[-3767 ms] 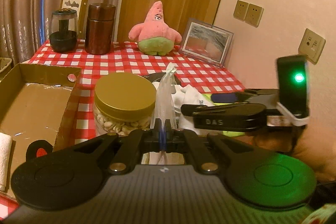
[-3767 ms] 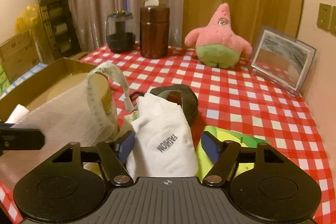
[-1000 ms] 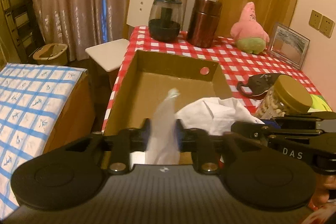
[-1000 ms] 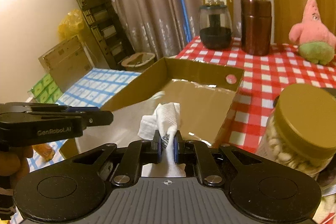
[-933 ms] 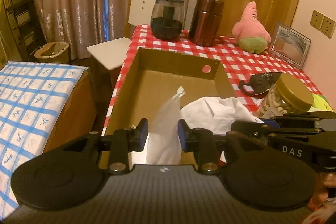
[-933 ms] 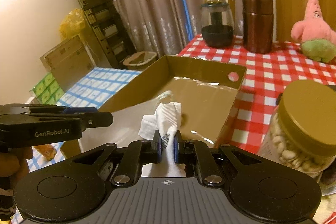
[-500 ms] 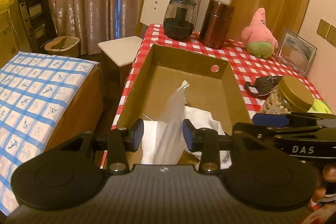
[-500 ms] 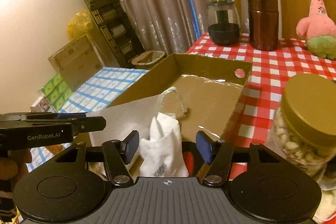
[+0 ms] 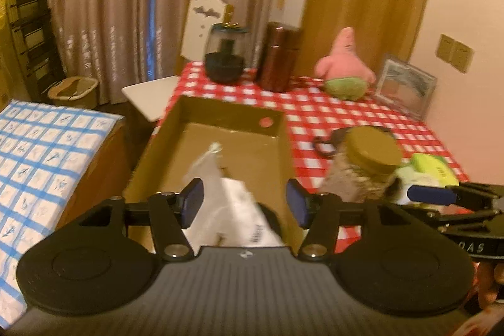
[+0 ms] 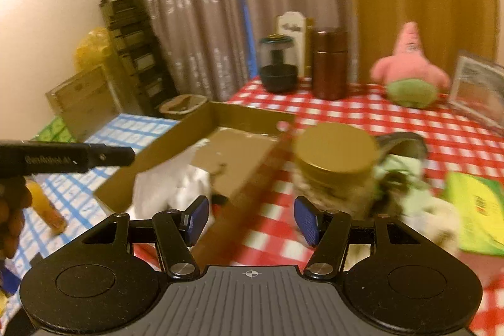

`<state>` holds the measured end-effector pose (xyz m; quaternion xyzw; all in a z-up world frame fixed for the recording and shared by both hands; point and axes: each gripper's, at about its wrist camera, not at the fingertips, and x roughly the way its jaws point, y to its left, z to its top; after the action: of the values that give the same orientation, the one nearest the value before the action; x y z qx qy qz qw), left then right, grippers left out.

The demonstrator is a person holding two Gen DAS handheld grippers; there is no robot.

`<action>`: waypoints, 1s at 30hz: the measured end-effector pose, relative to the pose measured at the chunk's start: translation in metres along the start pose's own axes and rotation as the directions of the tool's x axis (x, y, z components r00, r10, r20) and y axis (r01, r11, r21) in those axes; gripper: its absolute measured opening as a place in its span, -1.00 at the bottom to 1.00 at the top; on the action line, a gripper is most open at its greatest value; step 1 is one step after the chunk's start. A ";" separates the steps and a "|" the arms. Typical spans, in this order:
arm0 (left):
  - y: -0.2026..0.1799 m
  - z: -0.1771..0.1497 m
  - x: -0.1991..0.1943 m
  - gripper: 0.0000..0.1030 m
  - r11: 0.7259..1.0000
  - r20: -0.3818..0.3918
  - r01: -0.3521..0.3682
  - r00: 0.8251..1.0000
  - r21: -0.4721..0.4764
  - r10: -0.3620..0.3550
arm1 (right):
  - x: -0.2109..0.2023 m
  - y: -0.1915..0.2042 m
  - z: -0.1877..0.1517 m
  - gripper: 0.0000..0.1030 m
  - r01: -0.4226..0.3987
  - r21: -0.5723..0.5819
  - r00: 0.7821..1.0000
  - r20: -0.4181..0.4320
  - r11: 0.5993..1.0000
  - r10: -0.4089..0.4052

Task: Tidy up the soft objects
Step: 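Carry the bag with the left tool into the box while the right tool releases the mask there, then move both open tools back toward the cloth pile beside the nut jar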

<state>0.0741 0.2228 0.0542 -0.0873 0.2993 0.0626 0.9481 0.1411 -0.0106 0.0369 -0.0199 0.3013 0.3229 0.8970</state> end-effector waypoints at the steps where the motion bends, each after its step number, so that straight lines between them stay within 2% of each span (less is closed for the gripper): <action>1: -0.008 0.001 -0.003 0.10 1.000 0.004 0.012 1.000 0.006 -0.012 | -0.008 -0.005 -0.003 0.17 0.020 0.007 1.000 0.003 1.000 -0.020; 8: -0.060 0.004 -0.014 0.29 0.995 0.021 0.091 0.996 0.025 -0.092 | -0.057 -0.043 -0.024 0.17 0.131 0.068 0.991 0.017 0.989 -0.133; 15: -0.106 0.001 -0.015 0.64 0.988 0.020 0.148 0.989 0.039 -0.149 | -0.092 -0.078 -0.044 0.17 0.215 0.133 0.976 0.006 0.967 -0.218; 22: -0.140 -0.011 -0.005 0.66 0.983 -0.016 0.168 0.986 0.070 -0.168 | -0.109 -0.100 -0.057 0.17 0.263 0.167 0.964 -0.002 0.950 -0.266; 30: -0.167 -0.020 0.009 0.65 0.974 -0.033 0.186 0.983 0.126 -0.183 | -0.110 -0.118 -0.056 0.17 0.286 0.183 0.957 0.004 0.941 -0.291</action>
<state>0.0989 0.0560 0.0547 -0.0542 0.3035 -0.0460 0.9502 0.1138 -0.1791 0.0330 0.0223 0.3093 0.1597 0.9372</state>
